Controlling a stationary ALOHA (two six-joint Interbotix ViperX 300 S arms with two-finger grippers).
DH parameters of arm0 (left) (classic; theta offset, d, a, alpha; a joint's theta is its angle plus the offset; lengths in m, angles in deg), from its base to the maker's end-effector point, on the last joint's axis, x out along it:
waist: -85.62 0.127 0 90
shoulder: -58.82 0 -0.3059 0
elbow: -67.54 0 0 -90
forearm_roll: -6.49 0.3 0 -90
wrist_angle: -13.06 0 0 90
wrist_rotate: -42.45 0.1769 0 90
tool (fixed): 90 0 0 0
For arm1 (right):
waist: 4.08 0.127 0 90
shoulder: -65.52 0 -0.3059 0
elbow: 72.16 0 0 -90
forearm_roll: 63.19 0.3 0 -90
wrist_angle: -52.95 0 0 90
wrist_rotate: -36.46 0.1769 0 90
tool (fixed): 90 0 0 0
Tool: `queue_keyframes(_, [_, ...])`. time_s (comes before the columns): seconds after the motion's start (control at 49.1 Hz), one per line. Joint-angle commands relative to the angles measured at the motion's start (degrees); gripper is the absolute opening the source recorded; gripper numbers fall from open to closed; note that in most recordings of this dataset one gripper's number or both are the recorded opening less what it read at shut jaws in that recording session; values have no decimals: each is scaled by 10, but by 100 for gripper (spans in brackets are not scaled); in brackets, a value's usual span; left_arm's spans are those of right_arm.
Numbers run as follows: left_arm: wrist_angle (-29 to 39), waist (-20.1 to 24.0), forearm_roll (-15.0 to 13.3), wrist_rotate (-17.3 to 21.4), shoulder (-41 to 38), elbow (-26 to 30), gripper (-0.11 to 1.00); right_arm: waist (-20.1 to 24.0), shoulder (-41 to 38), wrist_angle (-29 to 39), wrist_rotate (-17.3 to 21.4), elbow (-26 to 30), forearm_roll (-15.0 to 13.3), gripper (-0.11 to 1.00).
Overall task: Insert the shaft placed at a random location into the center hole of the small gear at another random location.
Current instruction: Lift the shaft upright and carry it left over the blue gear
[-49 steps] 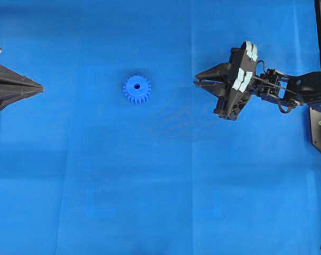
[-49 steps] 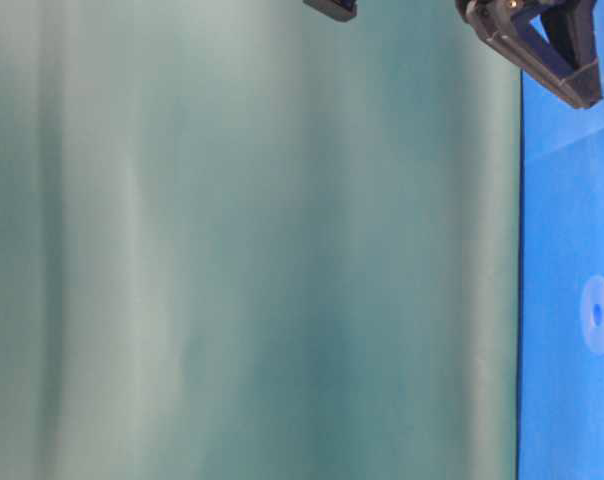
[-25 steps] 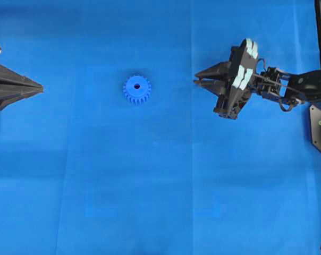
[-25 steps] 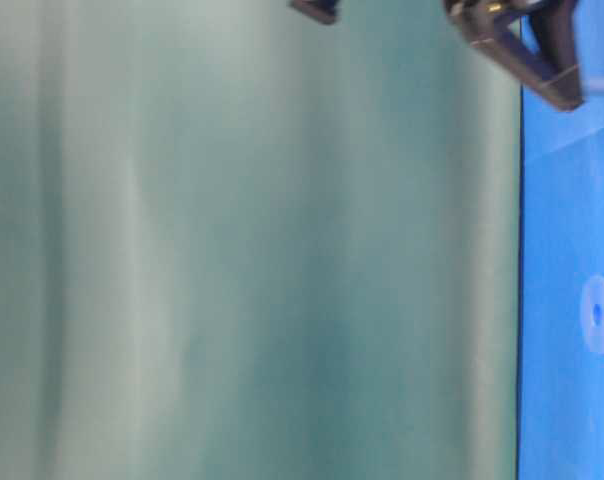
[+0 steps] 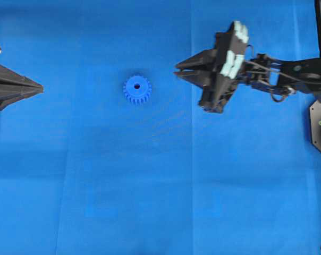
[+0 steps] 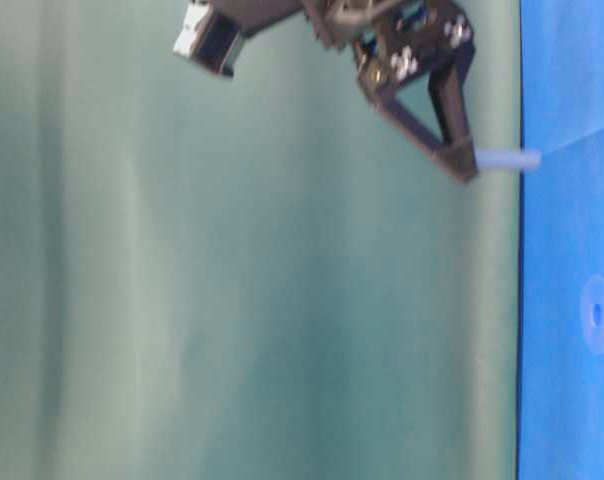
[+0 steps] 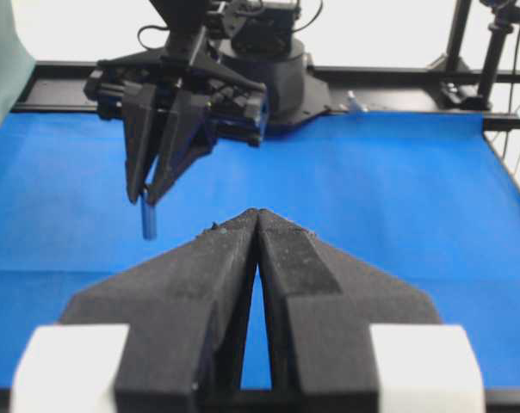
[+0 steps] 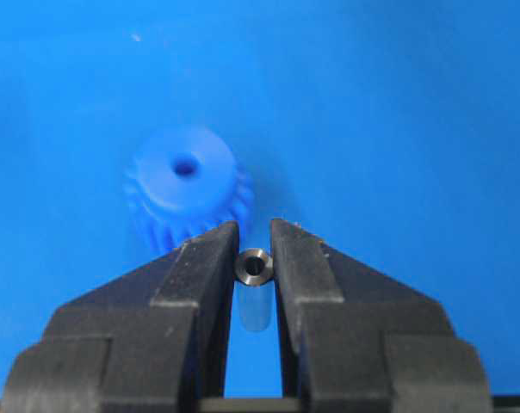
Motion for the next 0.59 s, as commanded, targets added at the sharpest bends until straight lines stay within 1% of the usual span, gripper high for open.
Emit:
queue_keyframes(0.0, [-2,-1,0,-1,-4,5,2,9,-11,4,-1,39,-2,3])
queue_keyframes(0.244, [-3,0,0,-1,-5,4,2,27,-63,39,-2,116,-7,3])
queue_keyframes(0.57, [-3,0,0,-1,-6,4,2,31,-111,39,-22,164,-11,2])
